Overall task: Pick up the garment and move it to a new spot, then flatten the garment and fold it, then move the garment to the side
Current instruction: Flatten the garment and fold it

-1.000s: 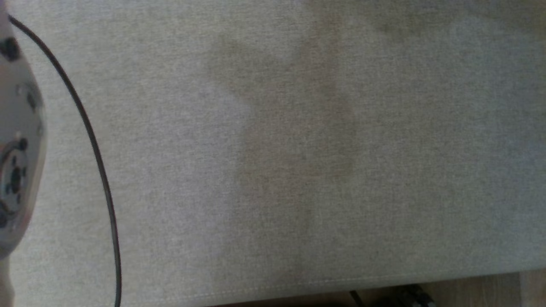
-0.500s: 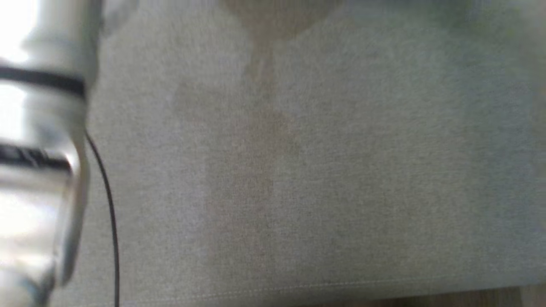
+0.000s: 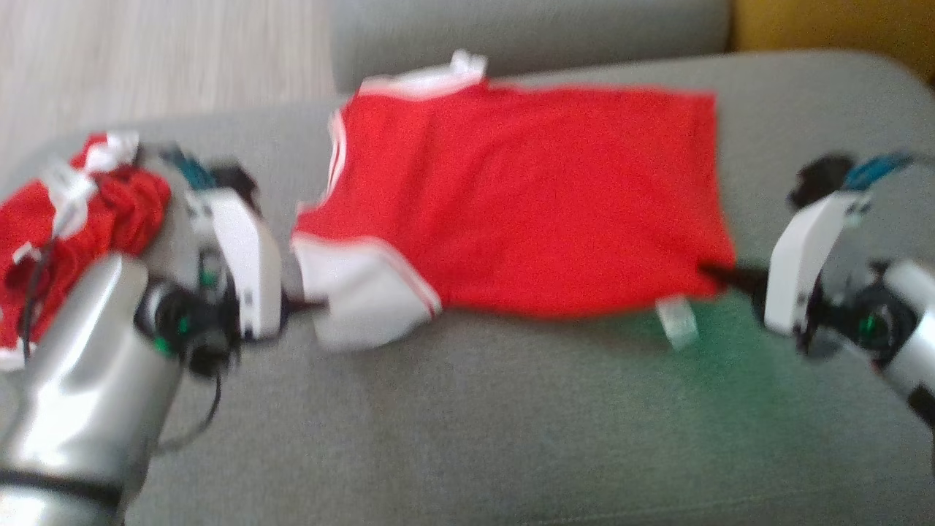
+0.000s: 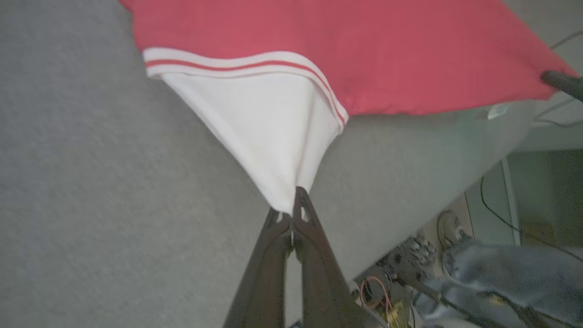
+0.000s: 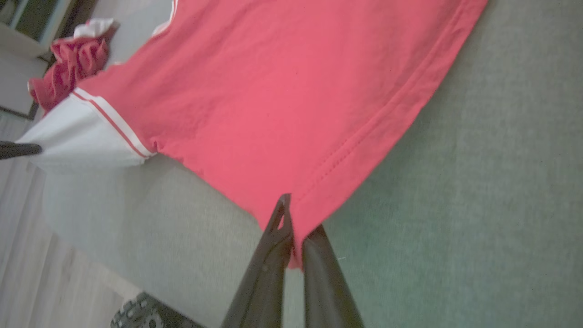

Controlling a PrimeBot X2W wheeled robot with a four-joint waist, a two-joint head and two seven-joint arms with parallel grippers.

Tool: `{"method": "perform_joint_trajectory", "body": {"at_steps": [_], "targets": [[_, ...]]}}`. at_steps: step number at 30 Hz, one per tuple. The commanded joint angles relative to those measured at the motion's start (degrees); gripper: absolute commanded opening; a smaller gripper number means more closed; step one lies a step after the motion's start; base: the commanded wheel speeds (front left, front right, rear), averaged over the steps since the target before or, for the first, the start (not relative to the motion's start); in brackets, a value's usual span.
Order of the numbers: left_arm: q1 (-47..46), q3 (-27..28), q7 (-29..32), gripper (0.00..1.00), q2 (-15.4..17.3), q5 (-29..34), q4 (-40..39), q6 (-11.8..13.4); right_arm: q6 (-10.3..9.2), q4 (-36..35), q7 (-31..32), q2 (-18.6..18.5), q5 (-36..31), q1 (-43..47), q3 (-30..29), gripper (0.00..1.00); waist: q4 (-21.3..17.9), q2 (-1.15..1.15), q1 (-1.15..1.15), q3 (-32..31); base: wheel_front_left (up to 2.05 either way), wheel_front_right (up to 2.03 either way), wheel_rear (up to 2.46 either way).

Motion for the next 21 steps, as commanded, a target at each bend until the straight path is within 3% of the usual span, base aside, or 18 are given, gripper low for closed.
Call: {"method": "perform_joint_trajectory", "body": {"at_steps": [1, 7, 12, 17, 21], "targets": [[-0.52, 2.13, 3.32, 0.00, 3.87, -1.57, -6.22, 1.28, 0.40, -2.11, 1.67, -2.17, 0.34, 0.42, 0.45, 0.00, -2.08, 0.00, 0.01, -5.08, 0.00, 0.00, 0.00], [11.86, 1.69, 17.54, 0.00, 11.08, -7.42, -29.25, 10.09, 0.40, -8.19, 12.19, -6.91, 0.16, 3.98, 5.86, 0.00, -2.63, 0.00, 0.01, -5.69, 0.00, 0.00, 0.00], [17.45, 2.11, 24.57, 0.00, 15.61, -10.65, -42.75, 16.50, 0.40, -12.48, 19.03, -10.89, 0.78, 5.02, 7.61, 0.00, -2.96, 0.00, 0.01, -5.20, 0.00, 0.00, 0.00], [19.54, 3.98, 28.69, 0.00, 18.48, -13.92, -48.81, 20.42, 0.40, -13.35, 21.57, -13.04, -0.75, 4.70, 7.76, 0.00, -3.56, 0.00, 0.01, -4.10, 0.00, 0.00, 0.00], [20.02, 5.49, 30.33, 0.00, 20.36, -15.31, -51.21, 21.93, 0.40, -12.85, 22.21, -13.69, -0.76, 4.91, 6.97, 0.00, -3.85, 0.00, 0.01, -3.00, 0.00, 0.00, 0.00]]}}
